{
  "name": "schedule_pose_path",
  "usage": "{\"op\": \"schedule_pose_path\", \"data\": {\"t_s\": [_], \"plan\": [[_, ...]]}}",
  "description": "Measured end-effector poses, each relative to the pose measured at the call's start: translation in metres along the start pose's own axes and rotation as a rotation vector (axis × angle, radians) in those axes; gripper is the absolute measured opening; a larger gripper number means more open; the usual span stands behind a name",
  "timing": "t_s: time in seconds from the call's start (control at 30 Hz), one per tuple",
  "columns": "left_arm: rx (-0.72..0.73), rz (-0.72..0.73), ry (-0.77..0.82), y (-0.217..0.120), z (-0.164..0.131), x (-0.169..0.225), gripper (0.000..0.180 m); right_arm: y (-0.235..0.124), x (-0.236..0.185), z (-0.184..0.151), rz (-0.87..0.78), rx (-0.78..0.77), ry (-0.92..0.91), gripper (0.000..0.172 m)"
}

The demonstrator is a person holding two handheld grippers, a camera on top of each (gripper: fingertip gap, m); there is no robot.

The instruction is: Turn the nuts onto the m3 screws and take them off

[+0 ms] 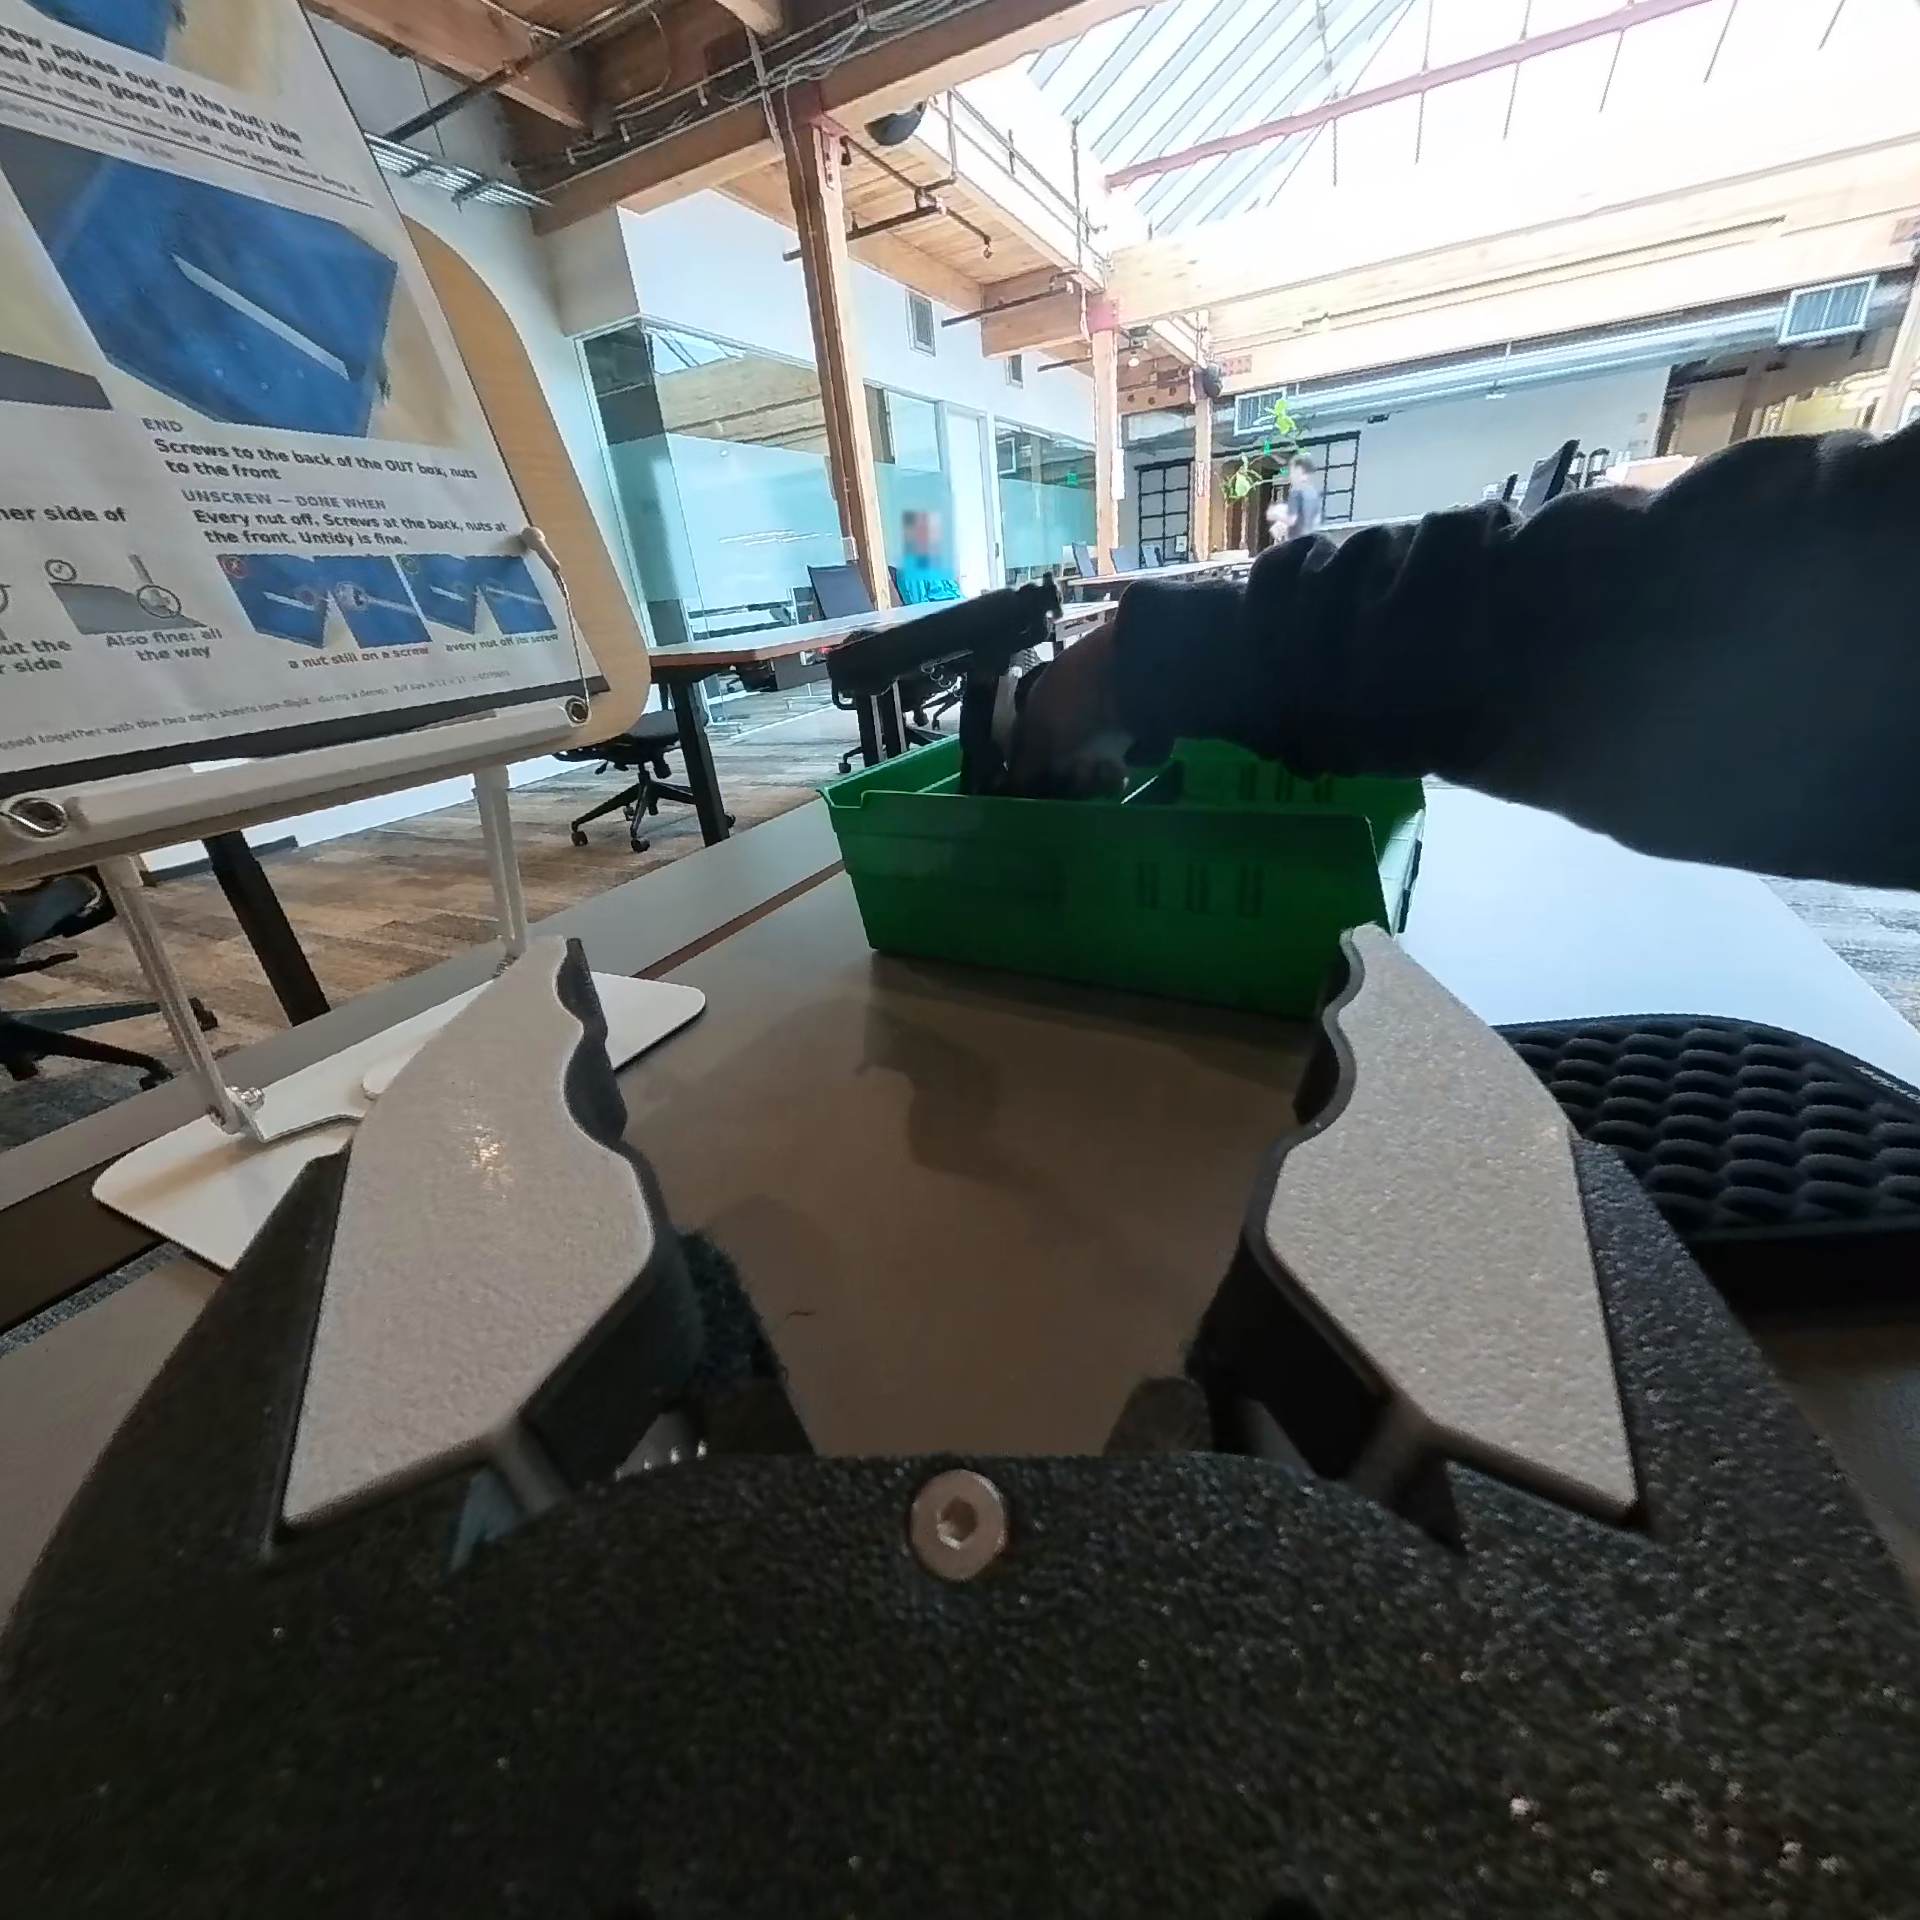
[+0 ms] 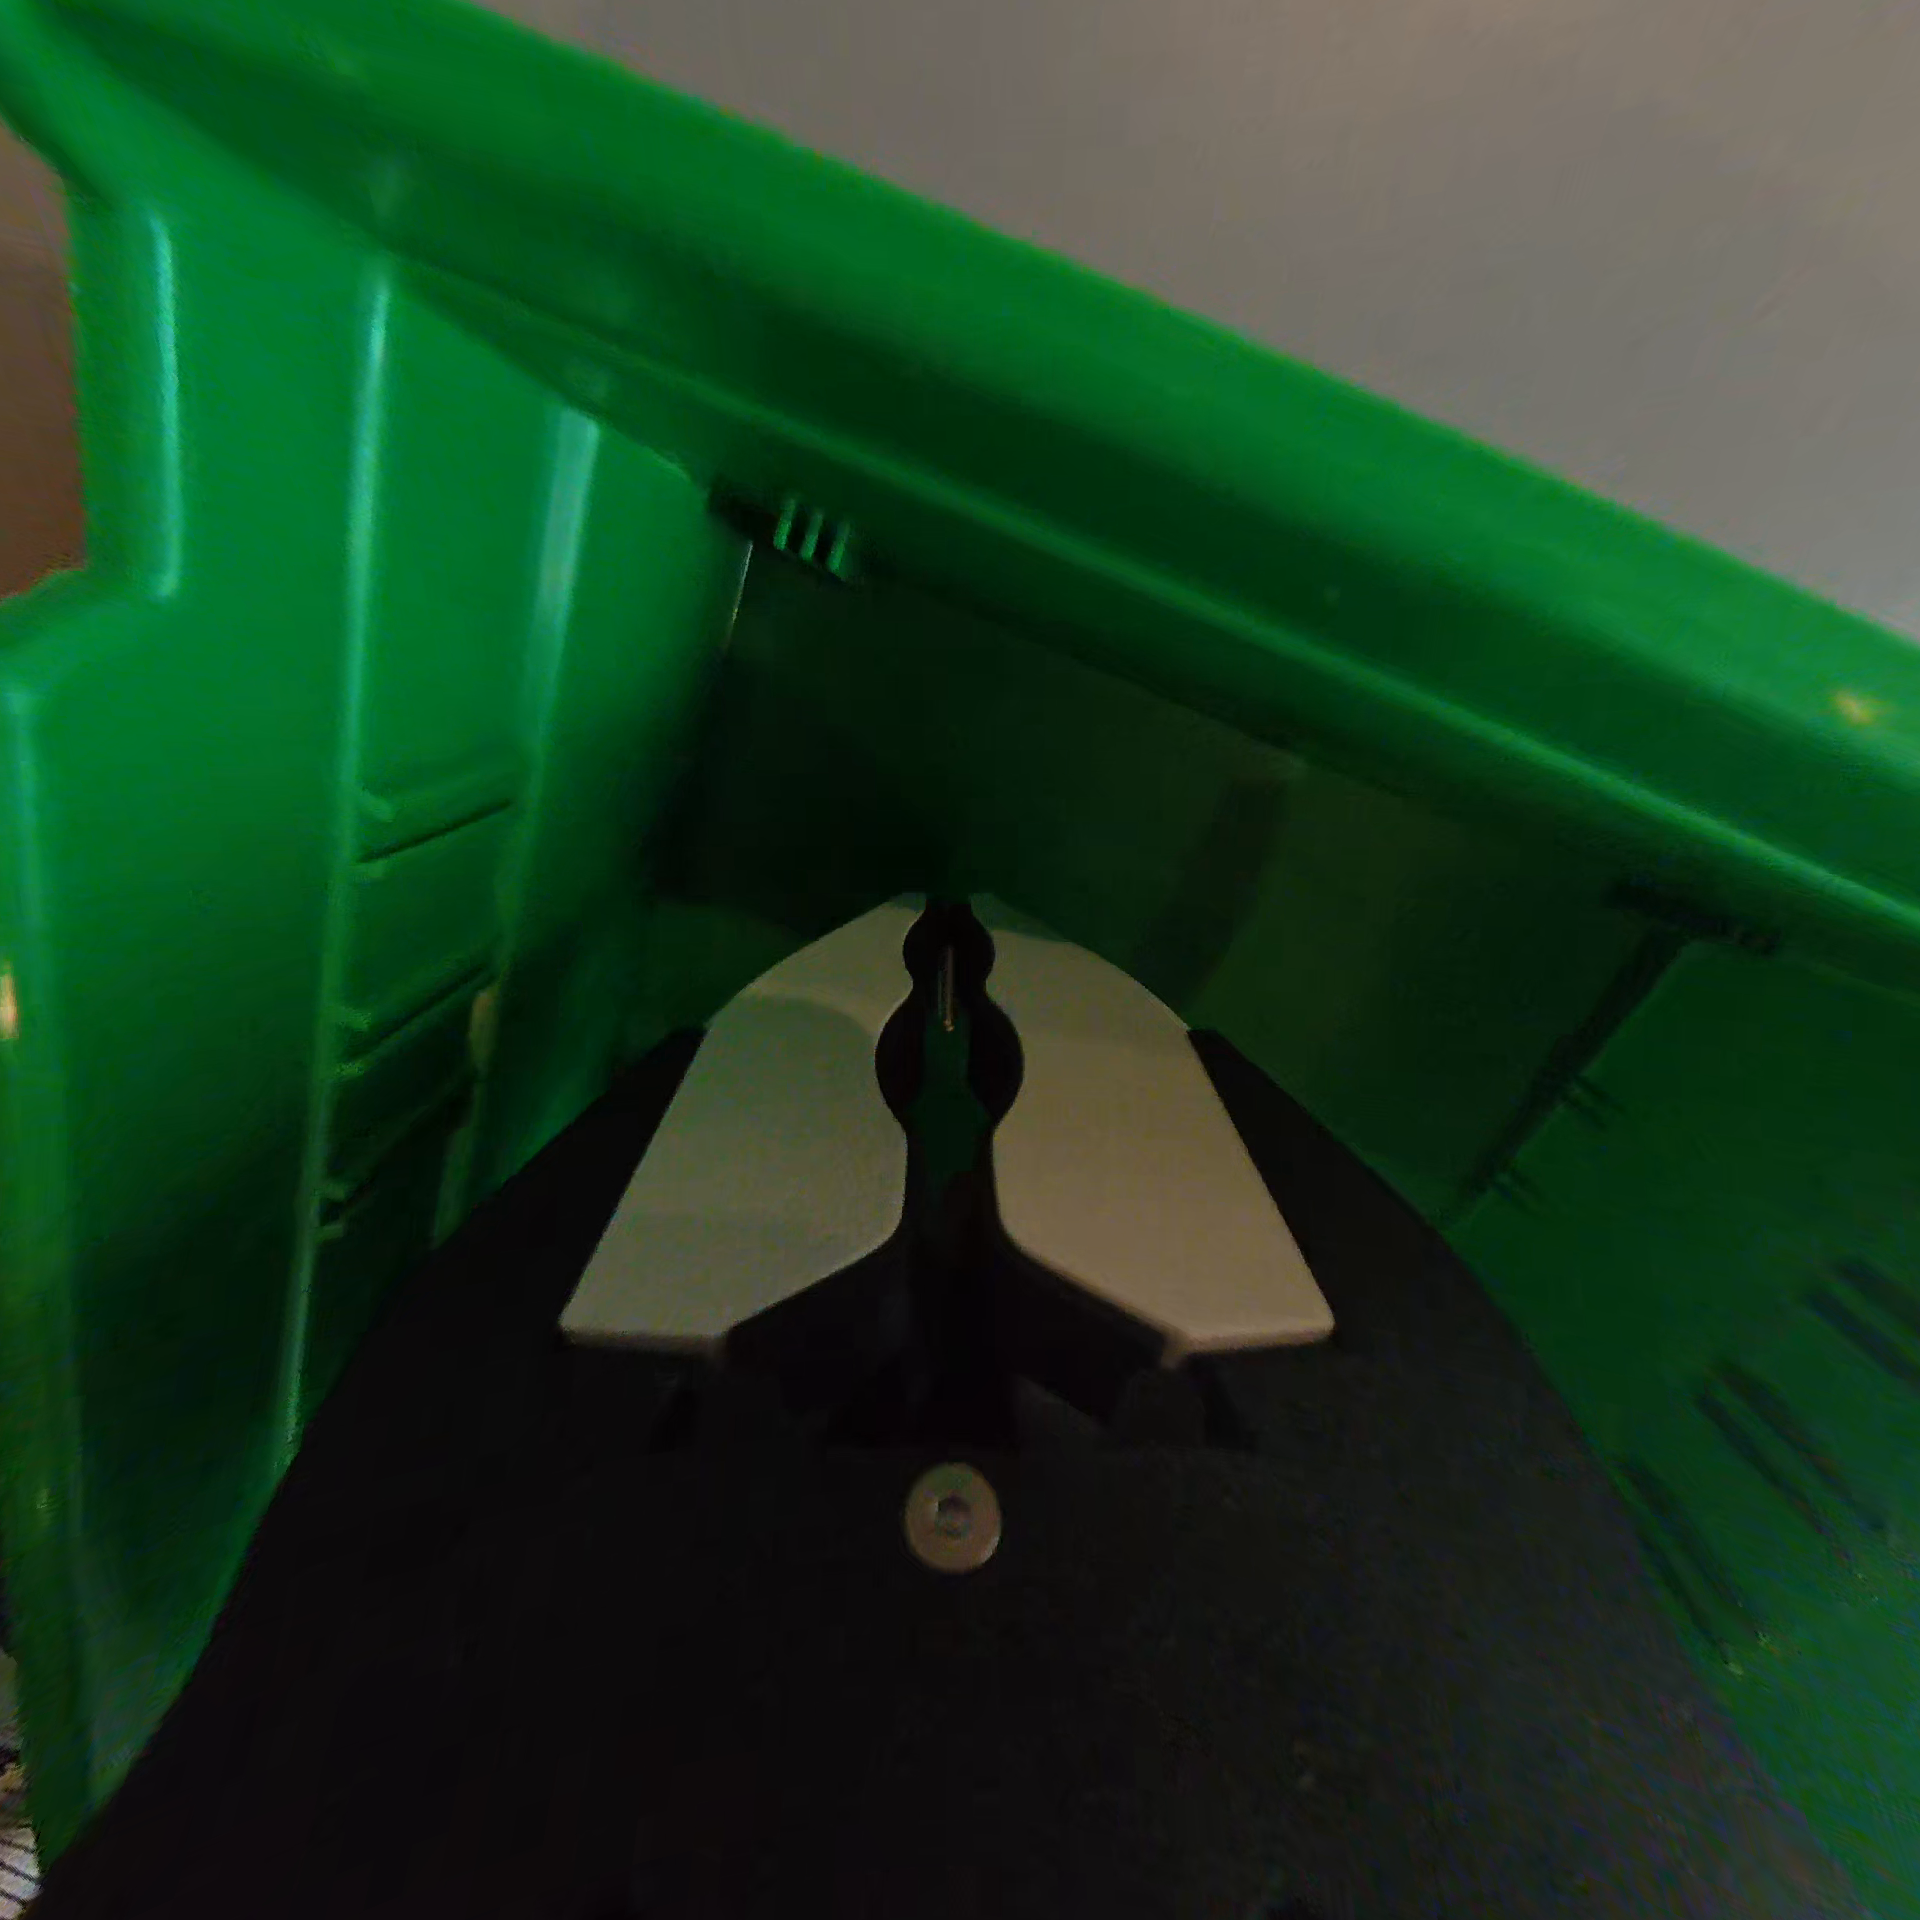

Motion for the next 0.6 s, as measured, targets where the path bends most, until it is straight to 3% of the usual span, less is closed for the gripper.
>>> {"op": "schedule_pose_path", "data": {"t_s": [0.43, 0.6], "plan": [[-0.014, -0.016, 0.007, -0.0003, -0.0017, 0.0029, 0.125, 0.0082, 0.0026, 0.0011, -0.020, 0.039, 0.021, 0.003], [-0.020, -0.013, 0.015, -0.0008, -0.0024, 0.0025, 0.125, 0.0053, 0.0054, 0.0040, -0.045, 0.057, 0.014, 0.015]]}}
Point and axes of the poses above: each gripper's, where its closed fingertips meet, y out along the fingers, z out of its top, x = y × z across the jaws, the point moved 1 cm from there along -y, back along the fingers, and after that the axes turned 15 degrees about x, right-handed, at the moved point
